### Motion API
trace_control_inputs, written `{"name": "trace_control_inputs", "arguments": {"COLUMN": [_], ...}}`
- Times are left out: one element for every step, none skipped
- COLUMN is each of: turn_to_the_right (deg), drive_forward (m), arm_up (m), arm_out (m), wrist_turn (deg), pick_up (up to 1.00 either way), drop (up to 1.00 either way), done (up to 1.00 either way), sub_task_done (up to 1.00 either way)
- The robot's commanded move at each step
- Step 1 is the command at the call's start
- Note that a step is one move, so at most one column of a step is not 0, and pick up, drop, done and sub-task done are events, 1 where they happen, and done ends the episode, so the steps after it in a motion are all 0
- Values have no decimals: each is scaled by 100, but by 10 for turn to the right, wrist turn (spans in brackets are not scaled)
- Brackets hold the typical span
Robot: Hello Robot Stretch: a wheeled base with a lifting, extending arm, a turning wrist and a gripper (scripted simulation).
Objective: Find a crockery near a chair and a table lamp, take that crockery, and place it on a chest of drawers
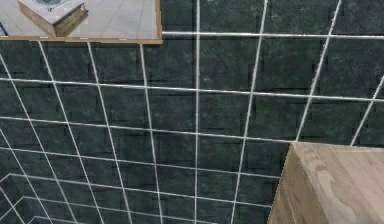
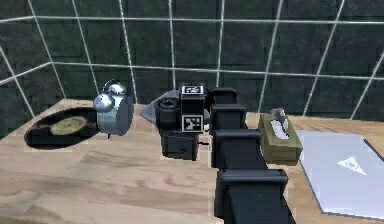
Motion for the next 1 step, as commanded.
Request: {"name": "trace_control_inputs", "arguments": {"turn_to_the_right": [0], "drive_forward": [0], "arm_up": [-12], "arm_out": [0], "wrist_turn": [0], "pick_up": [0], "drop": [0], "done": [0], "sub_task_done": [0]}}
